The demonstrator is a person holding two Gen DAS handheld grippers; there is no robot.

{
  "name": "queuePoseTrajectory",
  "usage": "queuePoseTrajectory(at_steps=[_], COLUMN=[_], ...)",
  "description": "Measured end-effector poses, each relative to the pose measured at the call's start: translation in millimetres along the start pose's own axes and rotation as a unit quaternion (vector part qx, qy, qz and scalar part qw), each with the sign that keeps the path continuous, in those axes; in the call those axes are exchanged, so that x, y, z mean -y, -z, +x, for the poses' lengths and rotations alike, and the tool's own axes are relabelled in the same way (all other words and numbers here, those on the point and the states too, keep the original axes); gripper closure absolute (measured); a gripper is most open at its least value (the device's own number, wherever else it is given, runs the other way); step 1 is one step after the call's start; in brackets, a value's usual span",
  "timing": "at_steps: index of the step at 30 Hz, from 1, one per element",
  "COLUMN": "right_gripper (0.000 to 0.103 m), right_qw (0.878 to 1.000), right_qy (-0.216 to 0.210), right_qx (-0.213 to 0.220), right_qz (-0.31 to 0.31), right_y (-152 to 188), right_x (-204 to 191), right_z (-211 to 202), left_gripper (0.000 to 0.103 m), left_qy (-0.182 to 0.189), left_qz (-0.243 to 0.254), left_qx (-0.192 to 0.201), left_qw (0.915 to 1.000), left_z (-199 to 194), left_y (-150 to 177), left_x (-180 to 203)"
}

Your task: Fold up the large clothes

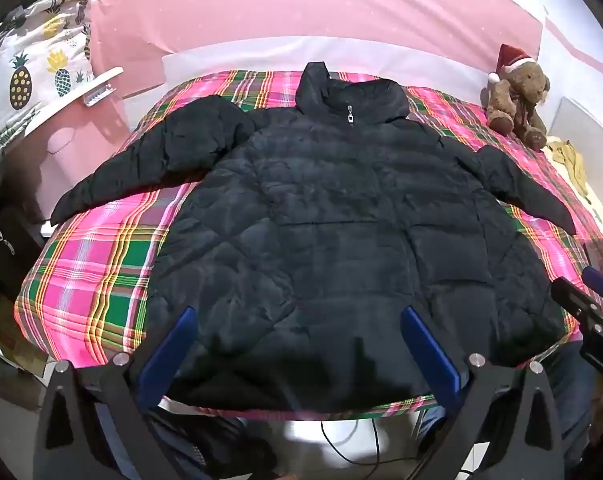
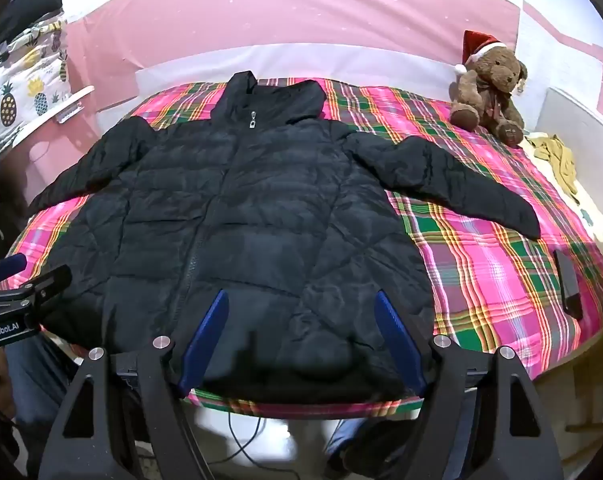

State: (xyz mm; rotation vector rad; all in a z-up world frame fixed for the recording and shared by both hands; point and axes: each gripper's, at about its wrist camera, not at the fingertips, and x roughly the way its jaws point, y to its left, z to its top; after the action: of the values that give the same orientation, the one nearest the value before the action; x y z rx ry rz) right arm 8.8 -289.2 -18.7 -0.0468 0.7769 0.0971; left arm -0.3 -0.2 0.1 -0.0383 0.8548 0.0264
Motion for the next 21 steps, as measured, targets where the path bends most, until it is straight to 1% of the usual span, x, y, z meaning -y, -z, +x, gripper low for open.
queuePoseTrajectory(at_steps=[6, 7, 13, 14, 21], right_gripper=[0.028, 0.028, 0.028, 0.028, 0.028], right_qw=[1.0, 1.0, 1.0, 1.0, 1.0], right_qy=[-0.001, -0.002, -0.004, -0.003, -0.003], right_qx=[-0.001, -0.002, -0.002, -0.003, -0.008], right_qz=[0.001, 0.001, -0.001, -0.001, -0.002], right_y=[-0.6, -0.6, -2.3, -1.6, -1.7], right_x=[-0.8, -1.1, -4.4, -6.1, -8.2], right_z=[1.8, 2.3, -1.3, 6.0, 7.0], left_gripper=[0.001, 0.001, 0.001, 0.001, 0.001], left_qy=[-0.004, -0.001, 0.002, 0.002, 0.006], left_qz=[-0.003, -0.002, -0.004, -0.004, -0.003], left_qx=[0.002, -0.009, -0.01, -0.011, -0.013], left_qw=[1.0, 1.0, 0.9999, 0.9999, 0.9999], left_z=[-3.6, 4.1, 6.9, 7.6, 11.2], left_y=[2.8, 2.4, 3.8, 4.3, 5.8], left_x=[-0.5, 0.7, -2.0, -2.2, -5.1])
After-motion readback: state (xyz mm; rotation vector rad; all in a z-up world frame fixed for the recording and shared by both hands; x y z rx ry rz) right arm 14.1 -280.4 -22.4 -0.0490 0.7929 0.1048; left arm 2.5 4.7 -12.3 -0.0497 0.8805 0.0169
